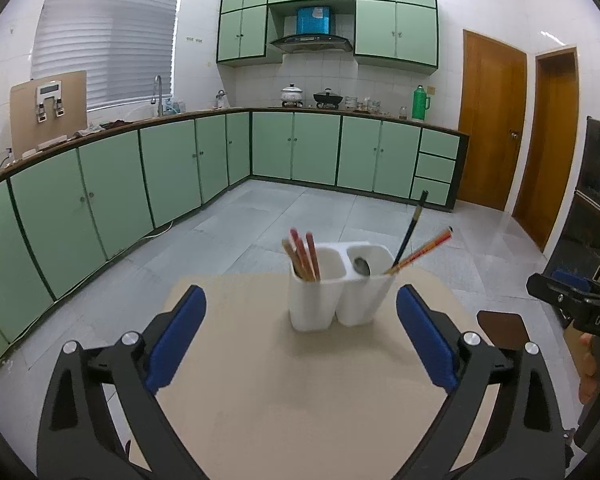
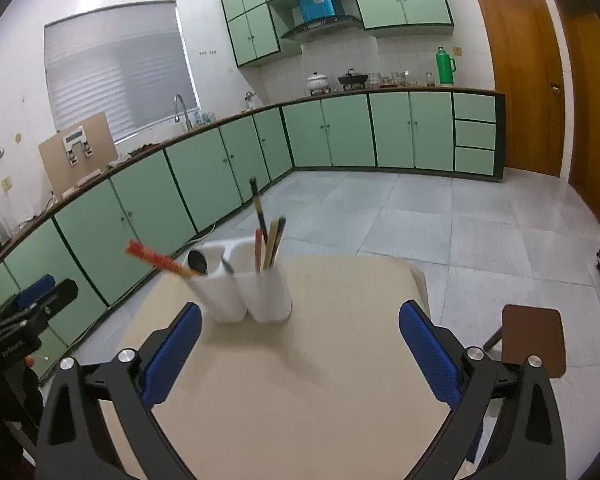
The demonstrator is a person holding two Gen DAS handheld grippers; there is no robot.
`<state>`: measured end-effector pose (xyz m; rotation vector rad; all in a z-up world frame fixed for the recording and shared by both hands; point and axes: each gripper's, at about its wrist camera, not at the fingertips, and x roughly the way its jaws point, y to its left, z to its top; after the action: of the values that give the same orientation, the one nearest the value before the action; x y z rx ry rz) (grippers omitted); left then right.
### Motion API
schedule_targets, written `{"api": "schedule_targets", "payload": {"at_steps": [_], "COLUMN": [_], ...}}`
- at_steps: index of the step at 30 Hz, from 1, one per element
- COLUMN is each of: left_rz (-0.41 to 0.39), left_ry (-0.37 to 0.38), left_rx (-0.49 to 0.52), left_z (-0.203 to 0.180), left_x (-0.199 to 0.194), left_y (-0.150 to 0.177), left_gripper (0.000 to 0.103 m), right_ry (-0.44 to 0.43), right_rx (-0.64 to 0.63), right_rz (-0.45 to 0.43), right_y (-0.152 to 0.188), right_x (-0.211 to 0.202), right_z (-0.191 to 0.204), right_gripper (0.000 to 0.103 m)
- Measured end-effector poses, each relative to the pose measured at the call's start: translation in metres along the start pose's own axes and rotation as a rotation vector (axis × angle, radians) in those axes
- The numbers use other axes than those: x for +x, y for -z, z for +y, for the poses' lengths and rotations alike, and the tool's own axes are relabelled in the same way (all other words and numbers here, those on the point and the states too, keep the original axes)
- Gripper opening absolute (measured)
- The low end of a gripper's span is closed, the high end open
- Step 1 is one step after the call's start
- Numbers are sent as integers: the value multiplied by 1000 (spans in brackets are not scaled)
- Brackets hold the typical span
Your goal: Organize utensils
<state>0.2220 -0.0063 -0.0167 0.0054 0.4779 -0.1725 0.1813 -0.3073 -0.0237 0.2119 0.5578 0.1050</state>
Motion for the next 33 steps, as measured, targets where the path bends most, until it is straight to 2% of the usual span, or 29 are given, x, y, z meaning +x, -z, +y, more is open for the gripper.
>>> {"api": "schedule_targets", "payload": {"at_steps": [6,12,19,33], "left_rz": [8,0,-39,-105], "left_ry": [-4,13,9,7], "left_rx": [-3,6,13,10], "left_z": [-5,-15,-20,-27], "left_x": [-29,-57,-91,-133], "left_y": [16,25,28,24], "left_gripper": [94,94,95,95], "right_ry": [1,-28,-89,-125], "right_rx": [-23,-93,-135,-171], "right_rz": [45,43,5,-69], "right_y": [19,29,29,25], "right_x": [-18,-43,-75,-114], "right_z": [9,34,56,75], "right_gripper": [97,97,97,97]}}
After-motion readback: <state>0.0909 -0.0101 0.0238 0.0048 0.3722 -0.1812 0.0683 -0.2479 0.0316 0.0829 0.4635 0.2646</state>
